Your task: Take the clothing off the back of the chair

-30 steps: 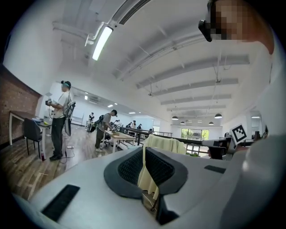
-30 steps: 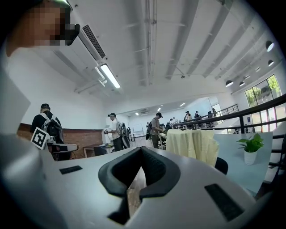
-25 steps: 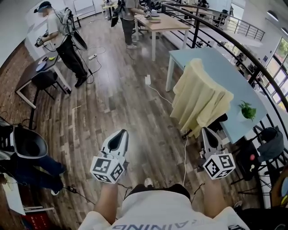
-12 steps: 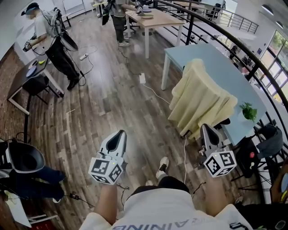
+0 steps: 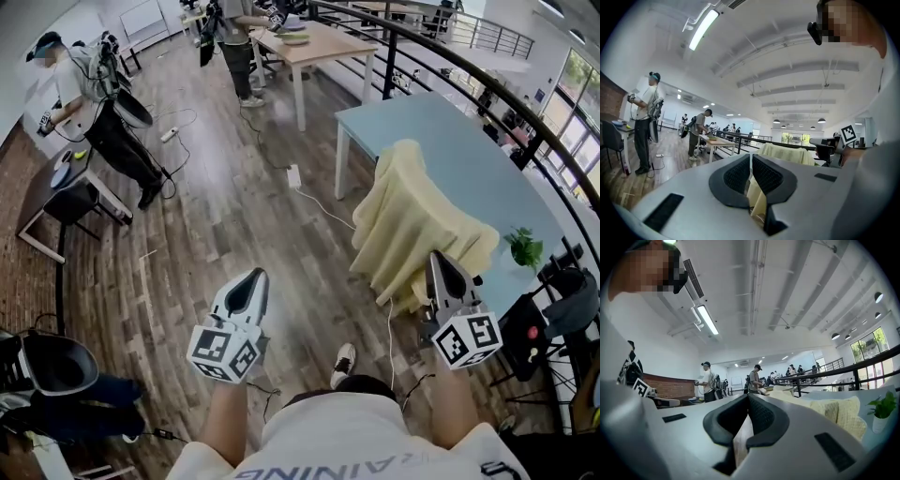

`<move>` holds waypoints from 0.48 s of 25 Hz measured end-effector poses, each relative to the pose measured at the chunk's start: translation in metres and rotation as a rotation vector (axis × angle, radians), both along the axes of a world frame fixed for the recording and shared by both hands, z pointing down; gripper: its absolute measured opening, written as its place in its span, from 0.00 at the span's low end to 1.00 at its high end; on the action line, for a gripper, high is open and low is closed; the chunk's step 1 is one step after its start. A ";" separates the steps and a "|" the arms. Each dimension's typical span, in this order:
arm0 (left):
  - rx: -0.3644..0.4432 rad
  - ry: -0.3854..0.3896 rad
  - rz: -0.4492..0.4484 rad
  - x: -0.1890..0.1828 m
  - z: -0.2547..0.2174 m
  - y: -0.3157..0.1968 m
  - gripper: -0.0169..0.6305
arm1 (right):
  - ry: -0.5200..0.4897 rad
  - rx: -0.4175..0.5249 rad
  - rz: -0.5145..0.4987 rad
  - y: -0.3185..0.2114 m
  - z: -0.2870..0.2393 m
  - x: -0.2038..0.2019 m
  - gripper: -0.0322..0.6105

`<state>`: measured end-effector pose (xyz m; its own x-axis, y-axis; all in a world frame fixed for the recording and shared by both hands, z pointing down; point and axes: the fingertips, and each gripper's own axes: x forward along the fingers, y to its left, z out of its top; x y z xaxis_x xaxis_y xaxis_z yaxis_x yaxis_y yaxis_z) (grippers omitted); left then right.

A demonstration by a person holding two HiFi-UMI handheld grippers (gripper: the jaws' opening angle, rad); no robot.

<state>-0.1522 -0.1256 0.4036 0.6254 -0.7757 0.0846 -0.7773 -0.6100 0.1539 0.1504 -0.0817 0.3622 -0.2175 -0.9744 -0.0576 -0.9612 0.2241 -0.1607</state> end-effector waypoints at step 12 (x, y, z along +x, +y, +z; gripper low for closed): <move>0.016 0.022 0.090 0.092 -0.013 -0.108 0.10 | -0.043 0.029 0.070 -0.064 -0.034 0.074 0.09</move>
<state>-0.0606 -0.2334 0.3909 0.6939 -0.7177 0.0584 -0.7161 -0.6794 0.1597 0.2247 -0.1458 0.3278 -0.1454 -0.9849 -0.0940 -0.9670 0.1616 -0.1968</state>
